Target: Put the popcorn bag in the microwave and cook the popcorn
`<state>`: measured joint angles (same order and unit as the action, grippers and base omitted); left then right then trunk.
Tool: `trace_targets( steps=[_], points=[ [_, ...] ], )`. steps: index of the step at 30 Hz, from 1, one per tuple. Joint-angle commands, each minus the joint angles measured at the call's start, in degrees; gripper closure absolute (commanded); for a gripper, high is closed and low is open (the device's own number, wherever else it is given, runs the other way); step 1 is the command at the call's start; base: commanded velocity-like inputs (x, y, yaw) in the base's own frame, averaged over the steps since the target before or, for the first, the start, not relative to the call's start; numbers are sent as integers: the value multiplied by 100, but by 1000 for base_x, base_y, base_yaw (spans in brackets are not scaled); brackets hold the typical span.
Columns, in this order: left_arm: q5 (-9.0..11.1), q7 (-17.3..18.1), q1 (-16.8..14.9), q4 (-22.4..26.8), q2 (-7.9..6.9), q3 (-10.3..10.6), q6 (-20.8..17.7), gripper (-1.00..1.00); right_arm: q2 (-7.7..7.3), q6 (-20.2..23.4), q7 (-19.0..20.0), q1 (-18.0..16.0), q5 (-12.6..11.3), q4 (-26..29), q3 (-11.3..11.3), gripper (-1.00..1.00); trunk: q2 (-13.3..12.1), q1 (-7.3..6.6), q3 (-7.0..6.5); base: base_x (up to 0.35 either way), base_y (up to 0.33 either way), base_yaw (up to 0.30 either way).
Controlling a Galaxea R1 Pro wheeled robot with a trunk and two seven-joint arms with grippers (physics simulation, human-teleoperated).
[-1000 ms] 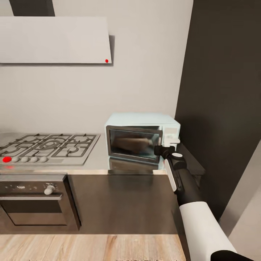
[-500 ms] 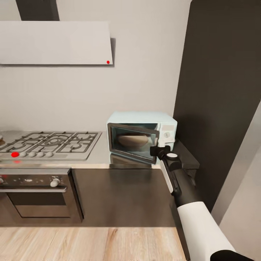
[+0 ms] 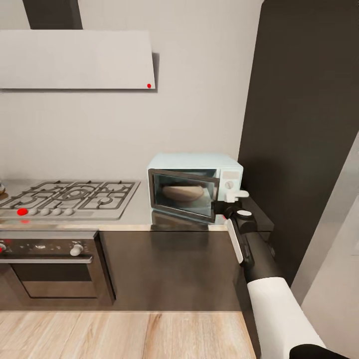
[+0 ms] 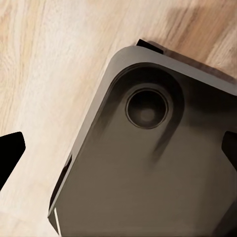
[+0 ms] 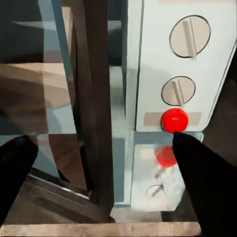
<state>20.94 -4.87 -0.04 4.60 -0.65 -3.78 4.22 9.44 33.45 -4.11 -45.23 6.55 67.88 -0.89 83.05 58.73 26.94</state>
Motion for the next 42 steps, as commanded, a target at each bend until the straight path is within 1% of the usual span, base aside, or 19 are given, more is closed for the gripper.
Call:
trace_targets(
  steps=[1, 4, 6, 9, 12, 14, 15, 16, 17, 19, 21, 22, 25, 28, 32, 42],
  points=[
    [-11, -6, 0, 5, 1, -36, 9, -100, 5, 39, 21, -4, 57, 6, -8, -100, 3, 0, 6, 0, 0, 0],
    [-11, -6, -2, 0, 1, -37, 9, -100, 5, 56, 29, 2, 48, 6, -8, -100, 3, 0, 6, 0, 0, 0],
    [-11, -6, -3, 0, 0, -36, 9, -100, 13, 73, 32, 66, 48, 17, -2, -100, 3, 0, 6, 0, 0, 0],
    [-11, -6, -3, -1, 0, -36, 9, -100, 15, 129, 45, 267, 46, 28, 12, -100, 3, 0, 6, 0, 0, 0],
    [-12, -6, -1, -1, 1, -35, 9, -100, -4, 133, 141, 548, 68, 29, 17, -100, 3, 0, 6, 0, 0, 0],
    [-11, -6, -1, -1, -1, -35, 9, -100, -22, 119, 160, 643, 86, 20, -2, -100, 3, 0, 6, 0, 0, 0],
    [-11, -6, -3, 0, -1, -35, 9, -100, -57, 113, 161, 658, 91, 25, -12, -100, 3, 0, 6, 0, 0, 0],
    [-12, -6, -4, 1, 1, -37, 9, -100, -186, 102, 163, 672, 99, 64, -23, -100, 3, 0, 6, 0, 0, 0],
    [-13, -6, -3, 2, 2, -39, 9, -100, -395, 88, 160, 677, 102, 129, -25, -100, 3, 0, 6, 0, 0, 0],
    [-12, -6, -3, 0, 3, -41, 9, -100, -687, 67, 152, 682, 101, 321, -31, -100, 3, 0, 6, 0, 0, 0],
    [-11, -6, 0, 4, 3, -42, 9, -100, -810, 66, 149, 682, 95, 481, -38, -100, 3, 0, 6, 0, 0, 0],
    [-11, -6, -1, 5, 3, -43, 9, -100, -841, 70, 148, 682, 93, 549, -47, -100, 3, 0, 6, 0, 0, 0],
    [-11, -11, -1, 11, 3, -48, 9, -100, -868, 89, 154, 683, 87, 637, -58, -100, 3, 0, 6, 0, 0, 0],
    [-16, -6, -1, 6, 21, -46, -6, -100, -856, 55, 150, 683, 48, 647, -60, -100, 3, 0, 6, 145, 0, 0],
    [-19, -5, 2, 6, 29, -44, -14, -100, -818, 48, 155, 686, 25, 649, -51, -100, 3, 0, 6, 295, 0, 0],
    [-19, -6, 2, 6, 30, -44, -9, -100, -809, 48, 168, 685, 17, 648, -47, -100, 3, 0, 6, 318, 0, 0]
  ],
)
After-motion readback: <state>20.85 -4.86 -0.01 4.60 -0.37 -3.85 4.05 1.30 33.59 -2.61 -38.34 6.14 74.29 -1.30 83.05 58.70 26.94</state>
